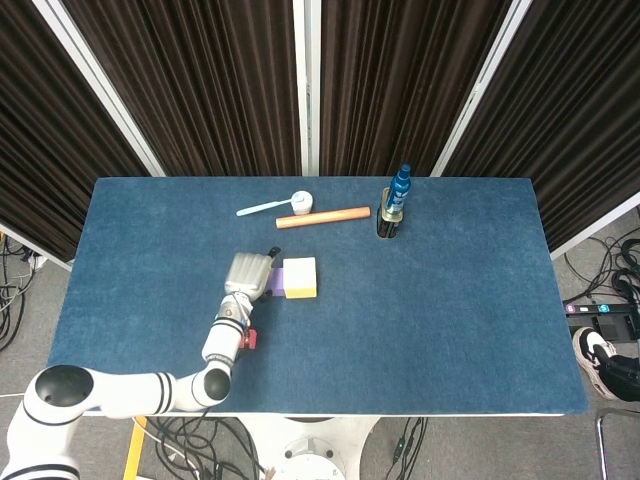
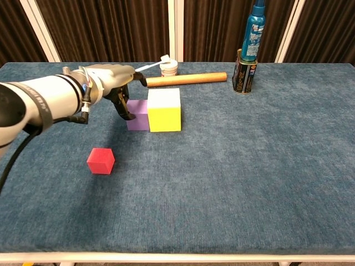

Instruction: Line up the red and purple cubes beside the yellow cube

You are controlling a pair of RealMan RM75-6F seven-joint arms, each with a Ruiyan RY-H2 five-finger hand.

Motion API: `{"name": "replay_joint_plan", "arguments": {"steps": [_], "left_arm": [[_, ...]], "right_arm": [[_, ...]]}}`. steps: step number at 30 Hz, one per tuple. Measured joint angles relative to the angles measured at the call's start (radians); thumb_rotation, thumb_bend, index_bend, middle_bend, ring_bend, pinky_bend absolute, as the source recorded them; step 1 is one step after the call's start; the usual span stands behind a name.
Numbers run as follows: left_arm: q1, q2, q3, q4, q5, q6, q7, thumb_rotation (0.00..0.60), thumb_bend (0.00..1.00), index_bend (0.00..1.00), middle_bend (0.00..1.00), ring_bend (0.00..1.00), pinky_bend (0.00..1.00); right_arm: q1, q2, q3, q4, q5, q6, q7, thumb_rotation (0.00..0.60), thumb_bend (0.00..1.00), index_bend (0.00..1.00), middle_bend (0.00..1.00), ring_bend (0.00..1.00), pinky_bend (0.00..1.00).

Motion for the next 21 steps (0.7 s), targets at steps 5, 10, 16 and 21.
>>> {"name": "replay_joint_plan", "arguments": {"steps": [5,10,16,21], "left_arm": [[0.029,0.055,0.027,-0.060,0.070,0.024,-0.017,0.600,0.30,0.18,0.89,0.95,1.00],[0.072,0.097,0.073,-0.059,0.146,0.028,-0.061,0.600,0.25,0.17,0.88,0.94,1.00],[0.077,0.069,0.081,0.040,0.173,-0.007,-0.093,0.600,0.14,0.17,0.88,0.93,1.00],[0.069,0.006,0.077,0.165,0.203,-0.046,-0.125,0.600,0.10,0.16,0.88,0.93,1.00]], "right_arm": [[0.005,-0.002,0.001,0.008,-0.006,-0.005,0.009,0.600,0.15,0.00,0.10,0.03,0.11],[0.001,0.000,0.001,0.009,-0.007,0.000,0.010,0.600,0.15,0.00,0.10,0.03,0.11],[0.000,0.005,0.001,-0.004,-0.008,0.004,0.000,0.600,0.15,0.00,0.10,0.03,0.11],[-0.004,0.008,0.001,-0.011,-0.001,0.006,-0.009,0.600,0.15,0.00,0.10,0.03,0.11]]}}
